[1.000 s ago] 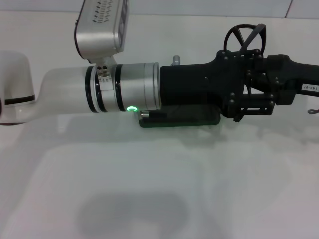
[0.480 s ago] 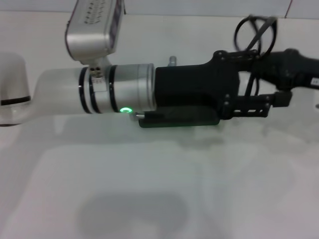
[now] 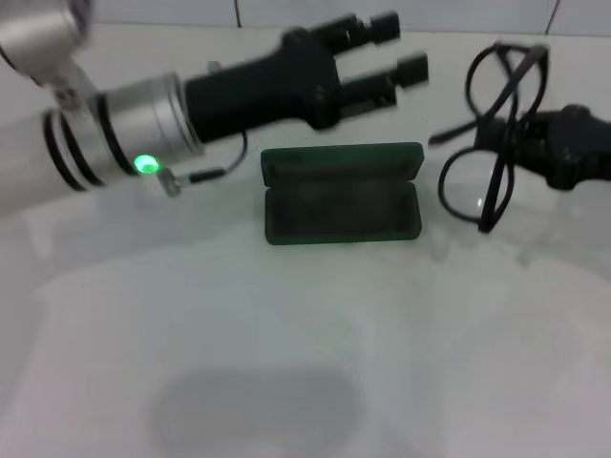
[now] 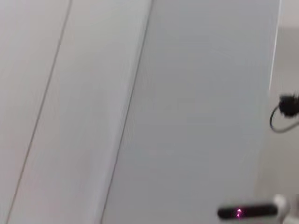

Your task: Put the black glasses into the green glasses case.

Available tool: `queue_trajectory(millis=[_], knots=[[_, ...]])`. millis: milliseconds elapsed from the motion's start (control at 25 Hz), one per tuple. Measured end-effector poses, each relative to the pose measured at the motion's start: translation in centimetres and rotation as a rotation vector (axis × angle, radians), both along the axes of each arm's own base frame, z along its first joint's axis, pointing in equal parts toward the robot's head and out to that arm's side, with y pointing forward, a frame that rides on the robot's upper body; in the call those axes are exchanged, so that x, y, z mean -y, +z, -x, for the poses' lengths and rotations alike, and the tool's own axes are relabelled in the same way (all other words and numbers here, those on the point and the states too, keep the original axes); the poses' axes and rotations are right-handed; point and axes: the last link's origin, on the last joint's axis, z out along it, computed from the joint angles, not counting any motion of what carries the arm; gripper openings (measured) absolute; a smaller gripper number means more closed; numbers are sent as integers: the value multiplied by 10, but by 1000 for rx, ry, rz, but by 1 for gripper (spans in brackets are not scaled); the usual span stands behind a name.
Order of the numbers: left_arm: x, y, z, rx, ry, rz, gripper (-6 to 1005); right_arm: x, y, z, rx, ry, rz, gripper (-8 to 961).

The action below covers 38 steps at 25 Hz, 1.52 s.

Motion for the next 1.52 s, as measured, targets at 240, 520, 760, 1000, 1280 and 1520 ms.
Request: queue_trajectory(millis=[240,520,760,1000,1280,1520], knots=[[-7,6,-22,21,-5,162,700,2,-18,4,78,29,66,106],[5,-21,-53,-103,-107,381,697,-1,-22,7,87,32,63,107],[3,-32,-51,-160,-75,386,696,-1,-20,10,70,39,57,107],[6,-39,-47,-192,-65,394,696,0,-20,16,56,64,67,107],[13,-39,-44,-177,-80,419,696,-3,-20,17,62,57,54,105],[12,-39,-41,-184,-71,403,696,-4,-20,19,60,66,55,104]])
